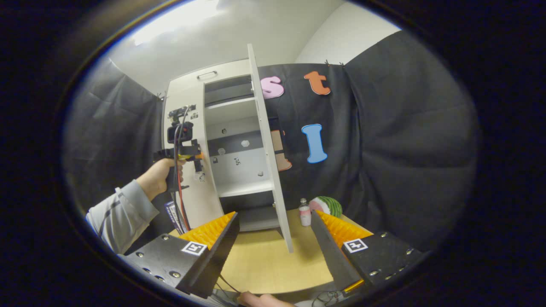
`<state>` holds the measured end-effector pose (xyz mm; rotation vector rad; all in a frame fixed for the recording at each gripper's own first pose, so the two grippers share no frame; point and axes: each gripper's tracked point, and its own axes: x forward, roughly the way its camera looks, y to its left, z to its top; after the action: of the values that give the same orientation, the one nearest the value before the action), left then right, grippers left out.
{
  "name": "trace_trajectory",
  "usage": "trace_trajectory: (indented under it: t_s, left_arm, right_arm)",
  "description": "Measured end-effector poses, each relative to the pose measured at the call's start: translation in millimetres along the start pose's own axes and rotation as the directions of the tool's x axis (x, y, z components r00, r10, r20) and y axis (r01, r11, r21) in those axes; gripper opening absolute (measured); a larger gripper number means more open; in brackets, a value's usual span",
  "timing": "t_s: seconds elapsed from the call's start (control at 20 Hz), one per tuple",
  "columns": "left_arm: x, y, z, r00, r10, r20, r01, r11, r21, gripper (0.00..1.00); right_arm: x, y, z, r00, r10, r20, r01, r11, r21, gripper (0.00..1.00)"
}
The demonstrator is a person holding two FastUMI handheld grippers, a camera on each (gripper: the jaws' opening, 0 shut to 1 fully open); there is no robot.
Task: Open the right door of the double-door shoe cabinet with the right hand, and open the left door with the left hand.
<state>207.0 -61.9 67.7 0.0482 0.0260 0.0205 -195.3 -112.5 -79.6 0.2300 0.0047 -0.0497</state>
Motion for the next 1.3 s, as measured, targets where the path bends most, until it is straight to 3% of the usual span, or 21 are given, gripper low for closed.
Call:
trace_trajectory:
  t_s: [0.35,0.7,0.95,1.1,1.3]
  left_arm:
    - [-41.1,9.6,-4.3,0.999,-0.045,-0.011,0.045,0.999,-0.008,0.27]
    - [-84.2,29.4,-5.0,0.995,-0.092,-0.025,0.091,0.995,-0.034,0.24]
    - [-112.3,52.5,-4.4,0.995,-0.093,-0.036,0.093,0.995,-0.022,0.21]
    - [-127.8,69.9,-5.3,0.993,-0.106,-0.05,0.105,0.994,-0.026,0.22]
    - [-144.0,95.2,-4.8,0.996,-0.069,-0.05,0.07,0.998,0.011,0.22]
  right_arm:
    - [-13.7,16.2,-5.4,1.0,0.015,0.025,-0.014,0.999,-0.032,1.0]
    - [-54.9,31.5,-4.7,0.998,0.025,0.052,-0.022,0.999,-0.043,1.0]
    - [-71.9,41.3,-4.5,0.997,0.046,0.066,-0.042,0.998,-0.055,1.0]
    - [-60.6,44.1,-2.6,0.996,0.056,0.073,-0.051,0.997,-0.065,1.0]
    - [-77.9,58.5,-12.9,0.995,0.076,0.062,-0.072,0.995,-0.066,1.0]
